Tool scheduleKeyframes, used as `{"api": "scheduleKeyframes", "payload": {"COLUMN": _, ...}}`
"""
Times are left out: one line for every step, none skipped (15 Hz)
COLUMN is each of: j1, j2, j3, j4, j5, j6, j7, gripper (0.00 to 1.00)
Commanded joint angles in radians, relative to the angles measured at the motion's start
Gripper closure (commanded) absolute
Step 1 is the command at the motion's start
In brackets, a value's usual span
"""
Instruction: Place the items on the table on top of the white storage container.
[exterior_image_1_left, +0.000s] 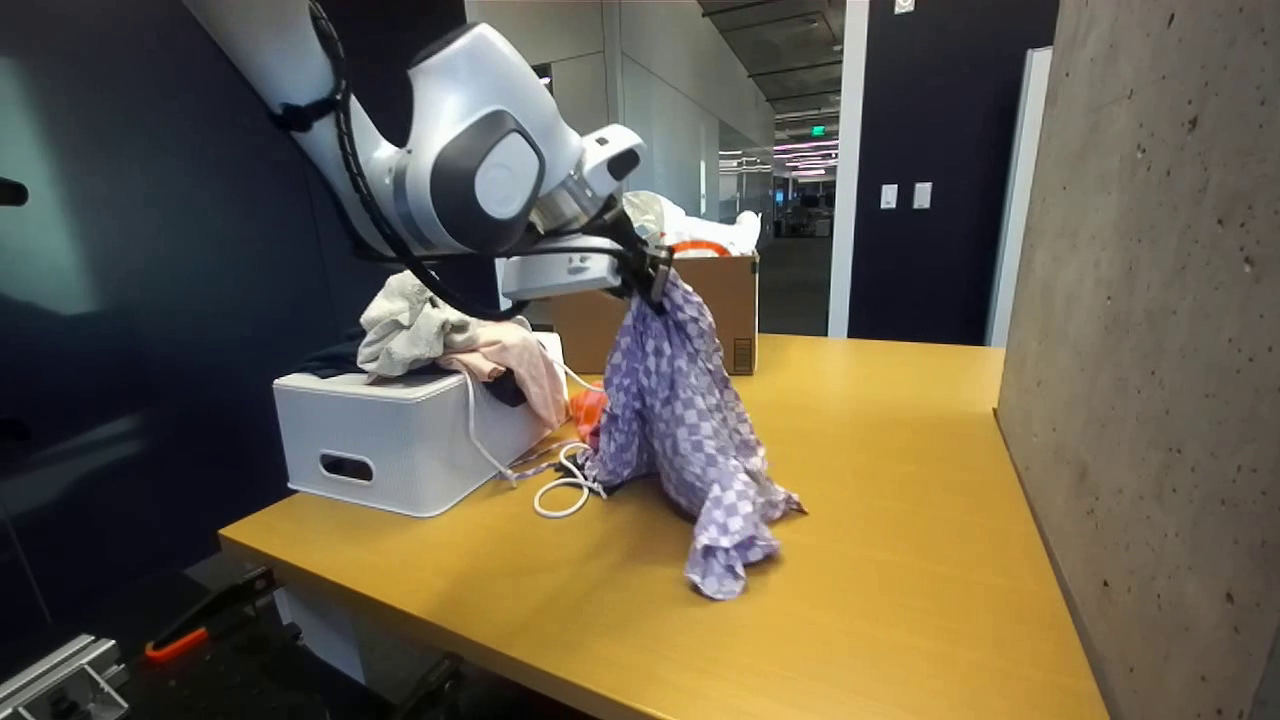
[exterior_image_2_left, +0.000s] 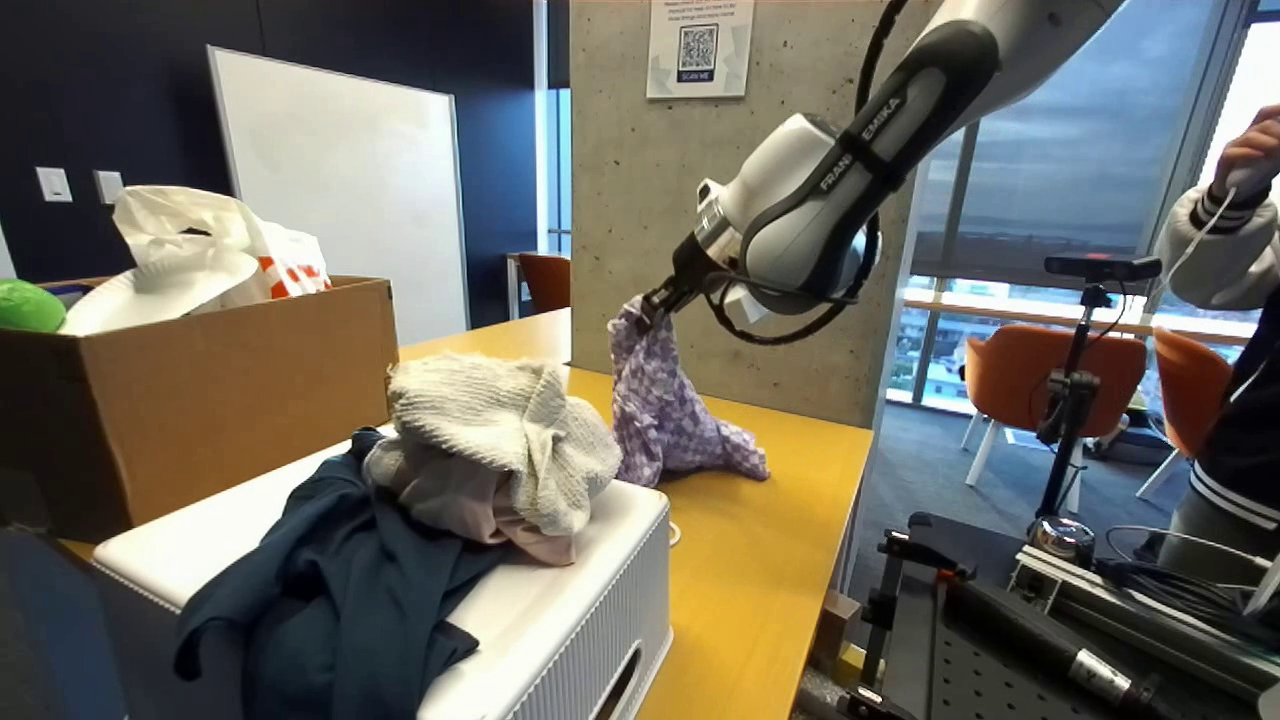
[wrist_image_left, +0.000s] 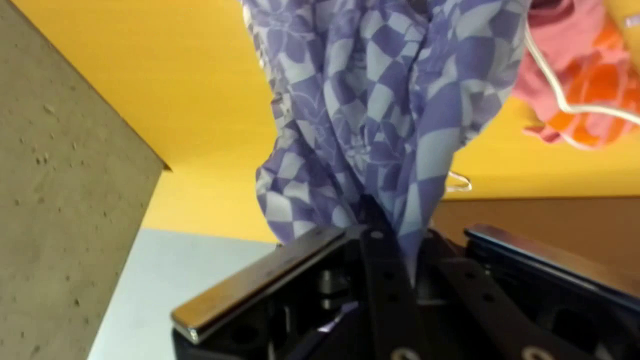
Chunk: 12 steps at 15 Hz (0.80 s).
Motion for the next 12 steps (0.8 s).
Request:
{"api": "scheduleKeyframes", "payload": {"j1": 0.193, "j2": -0.141, "j3": -0.123, "j4": -0.083, "j5": 0.027, "j6": 0.115, "j7": -0.034, "gripper": 0.99}}
{"api": "scheduleKeyframes", "payload": {"j1": 0.246, "j2": -0.164, "j3": -0.147, "j4": -0.072, "j5": 0.054, "j6": 0.122, "j7": -0.042, "gripper": 0.99}}
{"api": "scheduleKeyframes", "payload": {"j1": 0.304, "j2": -0.184, "j3": -0.18, "j4": -0.058, "j5": 0.08, "j6": 0.115, "j7": -0.061, "gripper": 0.99}}
{"api": "scheduleKeyframes", "payload": {"j1": 0.353, "j2": -0.207, "j3": -0.206, "j4": -0.04, "j5": 0.099, "j6": 0.088, "j7": -0.079, "gripper": 0.99}}
{"api": "scheduleKeyframes", "payload": {"j1": 0.409, "j2": -0.226, "j3": -0.241, "j4": -0.027, "j5": 0.123, "j6": 0.081, "j7": -0.1, "gripper": 0.99}}
{"api": "scheduleKeyframes", "payload": {"j1": 0.448, "j2": -0.248, "j3": -0.259, "j4": -0.012, "j5": 0.131, "j6": 0.069, "j7": -0.115, "gripper": 0.99}}
{"api": "scheduleKeyframes", "payload": {"j1": 0.492, "j2": -0.265, "j3": -0.283, "j4": 0.005, "j5": 0.143, "j6": 0.057, "j7": -0.135, "gripper": 0.99}}
{"api": "scheduleKeyframes", "payload": {"j1": 0.539, "j2": -0.269, "j3": -0.313, "j4": 0.029, "j5": 0.162, "j6": 0.057, "j7": -0.158, "gripper": 0.99}}
{"api": "scheduleKeyframes", "payload": {"j1": 0.576, "j2": -0.276, "j3": -0.333, "j4": 0.053, "j5": 0.181, "j6": 0.043, "j7": -0.171, "gripper": 0.99}}
{"api": "scheduleKeyframes", "payload": {"j1": 0.61, "j2": -0.281, "j3": -0.349, "j4": 0.075, "j5": 0.19, "j6": 0.039, "j7": -0.186, "gripper": 0.99}}
{"api": "scheduleKeyframes", "payload": {"j1": 0.642, "j2": -0.283, "j3": -0.361, "j4": 0.096, "j5": 0.192, "j6": 0.039, "j7": -0.201, "gripper": 0.99}}
{"api": "scheduleKeyframes", "payload": {"j1": 0.675, "j2": -0.276, "j3": -0.379, "j4": 0.126, "j5": 0.203, "j6": 0.035, "j7": -0.217, "gripper": 0.99}}
